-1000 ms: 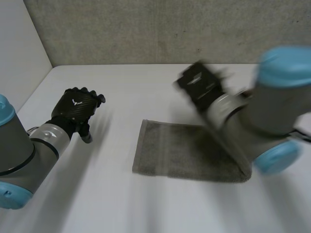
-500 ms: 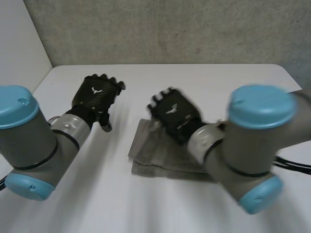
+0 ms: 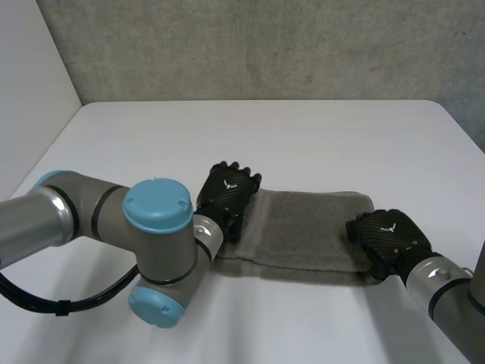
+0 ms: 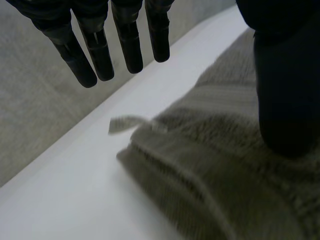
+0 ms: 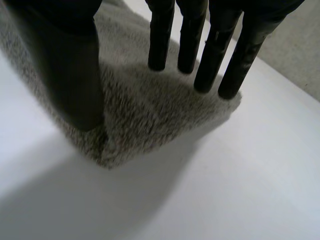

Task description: Fold the towel.

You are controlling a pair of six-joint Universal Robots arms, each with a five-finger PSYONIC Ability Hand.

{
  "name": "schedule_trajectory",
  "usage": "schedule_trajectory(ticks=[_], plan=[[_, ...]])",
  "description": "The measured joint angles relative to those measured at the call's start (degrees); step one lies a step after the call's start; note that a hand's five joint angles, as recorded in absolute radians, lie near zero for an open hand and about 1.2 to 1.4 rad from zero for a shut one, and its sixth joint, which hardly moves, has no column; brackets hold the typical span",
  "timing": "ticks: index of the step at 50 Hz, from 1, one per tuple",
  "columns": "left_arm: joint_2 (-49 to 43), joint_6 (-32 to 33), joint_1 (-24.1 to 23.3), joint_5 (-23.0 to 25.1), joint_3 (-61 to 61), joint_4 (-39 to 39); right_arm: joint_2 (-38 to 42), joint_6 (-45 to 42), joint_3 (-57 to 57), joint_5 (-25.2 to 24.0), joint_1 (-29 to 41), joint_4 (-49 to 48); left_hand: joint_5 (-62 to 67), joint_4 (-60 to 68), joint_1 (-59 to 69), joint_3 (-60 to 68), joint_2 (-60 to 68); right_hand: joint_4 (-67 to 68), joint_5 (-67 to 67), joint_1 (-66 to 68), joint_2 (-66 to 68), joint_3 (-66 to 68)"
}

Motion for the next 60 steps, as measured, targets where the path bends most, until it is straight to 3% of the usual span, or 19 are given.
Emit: schedule_trajectory(ticks=[7, 9, 11, 18, 26, 34, 40, 43, 46, 49, 54, 60], plan=[[-0.4, 0.9, 0.0, -4.2, -1.8, -0.8, 6.1, -0.1, -2.0, 1.2, -0.1, -1.8, 0.0, 0.0, 0.0, 0.0, 0.0, 19.8, 18.1, 20.0, 19.1, 19.6], [0.8, 0.8, -0.2, -4.8, -3.2, -1.3, 7.9, -0.1, -3.4, 2.2, -0.1, -1.8, 0.0, 0.0, 0.0, 0.0, 0.0, 36.8, 35.7, 35.4, 33.3, 36.2], [2.2, 0.7, -0.5, -5.1, -4.5, -1.8, 8.7, -0.2, -4.7, 3.4, 0.0, -1.7, 0.0, 0.0, 0.0, 0.0, 0.0, 43.9, 42.7, 38.1, 36.6, 43.6], [8.7, -1.3, -1.9, -5.4, -8.8, -2.5, 7.0, -2.8, -11.6, 7.9, 1.7, -1.9, 0.0, 0.0, 0.0, 0.0, 0.0, 45.1, 44.7, 44.1, 39.5, 45.0], [17.5, -4.1, -0.5, -8.2, -12.3, -2.7, 7.8, -11.6, -24.4, 8.3, 14.4, -1.4, 0.0, 0.0, 0.0, 0.0, 0.0, 45.1, 45.1, 44.5, 40.6, 45.7], [26.6, -4.4, 10.5, -10.4, -16.2, -2.7, 18.7, -24.2, -34.1, 5.3, 28.7, 1.5, -0.1, 0.0, 0.0, 0.0, 0.0, 45.1, 45.2, 44.5, 40.8, 45.9], [28.9, -4.5, 15.6, -8.1, -17.5, -2.6, 23.5, -28.3, -34.7, 2.7, 32.4, 3.8, -0.1, 0.0, 0.0, 0.0, 0.0, 45.1, 45.2, 44.5, 40.8, 45.9], [29.2, -4.7, 16.9, -6.1, -17.9, -2.4, 24.3, -27.6, -34.0, 2.4, 32.9, 4.6, -0.1, 0.0, 0.0, 0.0, 0.0, 30.1, 29.3, 28.9, 27.4, 30.4], [28.9, -5.0, 17.0, -4.7, -18.0, -2.2, 22.8, -24.8, -33.0, 2.8, 32.6, 4.6, -0.1, 0.0, 0.0, 0.0, 0.0, 1.8, 0.1, 0.9, -0.3, 4.2], [28.5, -5.6, 16.5, -3.9, -17.6, -2.0, 18.2, -18.8, -31.1, 3.4, 31.8, 3.7, -0.1, 0.0, 0.0, 0.0, 0.0, -16.0, -18.0, -16.2, -16.1, -15.5], [27.5, -7.7, 14.5, -3.3, -16.4, -1.2, 10.5, -8.7, -27.9, 4.1, 29.5, 1.8, -0.1, 0.0, 0.0, 0.0, 0.0, -17.2, -21.2, -18.4, -17.4, -17.8], [24.6, -11.8, 10.5, -2.9, -13.8, 0.2, 2.9, 3.7, -24.4, 5.6, 22.0, 2.0, -0.8, 0.0, 0.0, -0.2, 0.0, -17.2, -21.5, -18.5, -17.4, -17.8]])
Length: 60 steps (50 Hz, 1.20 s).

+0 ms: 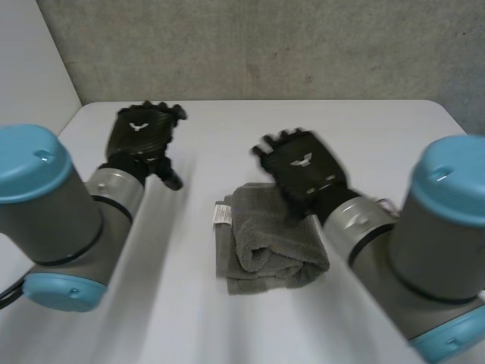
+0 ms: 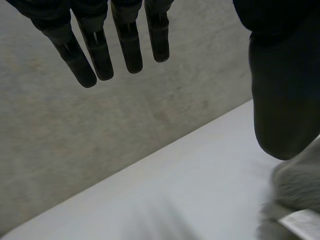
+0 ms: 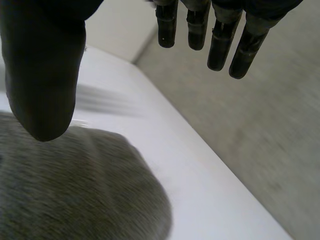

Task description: Fold the towel.

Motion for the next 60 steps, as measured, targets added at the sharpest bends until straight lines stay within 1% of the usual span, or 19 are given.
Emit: schedule_trajectory(ticks=[4, 8, 12, 18, 27, 34, 41, 45, 48, 53, 58, 60], plan=[[-3.6, -2.5, -3.5, 0.1, 2.3, 0.5, -1.8, 6.3, 1.3, 1.3, -5.6, 2.0, -0.3, 0.0, 0.0, -0.1, 0.0, 0.0, 0.0, 0.0, 0.0, 0.0], [-7.0, -3.8, -6.3, 0.2, 3.9, 0.5, -1.5, 8.8, 1.5, 1.7, -8.4, 3.4, -0.4, 0.0, 0.0, -0.1, 0.0, 0.0, 0.0, 0.0, 0.0, 0.0], [-11.4, -4.6, -9.2, 0.8, 5.5, 0.5, 2.1, 9.9, 0.9, 1.7, -9.7, 4.2, -0.5, 0.0, 0.0, -0.1, 0.0, 0.0, 0.0, 0.0, 0.0, 0.0], [-16.4, -4.7, -11.9, 2.6, 6.6, 0.3, 8.7, 9.9, -0.7, 1.3, -9.4, 4.5, -0.5, 0.0, 0.0, -0.2, 0.0, 0.0, 0.0, 0.0, 0.0, 0.0], [-18.2, -4.1, -12.3, 3.0, 5.7, -0.4, 16.3, 9.7, -3.3, -1.6, -8.9, 4.4, -0.5, 0.0, 0.0, -0.2, 0.0, 0.0, 0.0, 0.0, 0.0, 0.0], [-18.2, -2.8, -11.6, 2.8, 4.2, -0.6, 18.8, 9.7, -5.1, -3.7, -8.9, 4.4, -0.5, 0.0, 0.0, -0.2, 0.0, 0.0, -0.1, 0.0, 0.0, 0.0], [-18.5, 0.4, -11.4, 2.6, 3.8, -0.7, 19.1, 9.7, -6.3, -3.7, -8.8, 5.0, -0.5, 0.0, 0.0, -0.2, 0.0, 0.0, -0.6, 0.0, 0.0, 0.0], [-17.5, 1.8, -11.6, 2.4, 4.1, -0.8, 16.7, 9.6, -6.4, -3.3, -8.9, 5.3, -0.5, 0.0, 0.0, -0.3, 0.0, 0.0, -0.6, 0.0, 0.0, 0.0], [-14.5, 2.2, -11.7, 1.9, 4.3, -1.4, 12.6, 9.7, -6.0, -2.8, -9.2, 5.3, -0.8, 0.0, -0.1, -0.4, -0.2, 0.0, -0.6, 0.0, 0.0, 0.0], [-6.6, 2.2, -10.7, 0.2, 4.6, -2.6, 2.5, 10.7, -5.4, 0.2, -9.8, 4.9, -2.7, -1.3, -1.4, -2.2, -2.2, 0.0, -0.6, 0.0, 0.0, 0.0], [2.9, 2.0, -6.7, -1.0, 4.2, -3.6, -6.1, 12.0, -5.3, 4.7, -11.3, 4.9, -3.5, -1.9, -2.0, -2.9, -3.1, 0.0, -0.6, 0.0, 0.0, 0.0], [7.2, 1.9, -4.2, -1.2, 3.4, -4.5, -9.4, 12.3, -5.2, 6.8, -12.8, 5.2, -3.6, -1.9, -2.1, -3.1, -3.2, 0.0, -0.6, -0.1, 0.0, 0.0]])
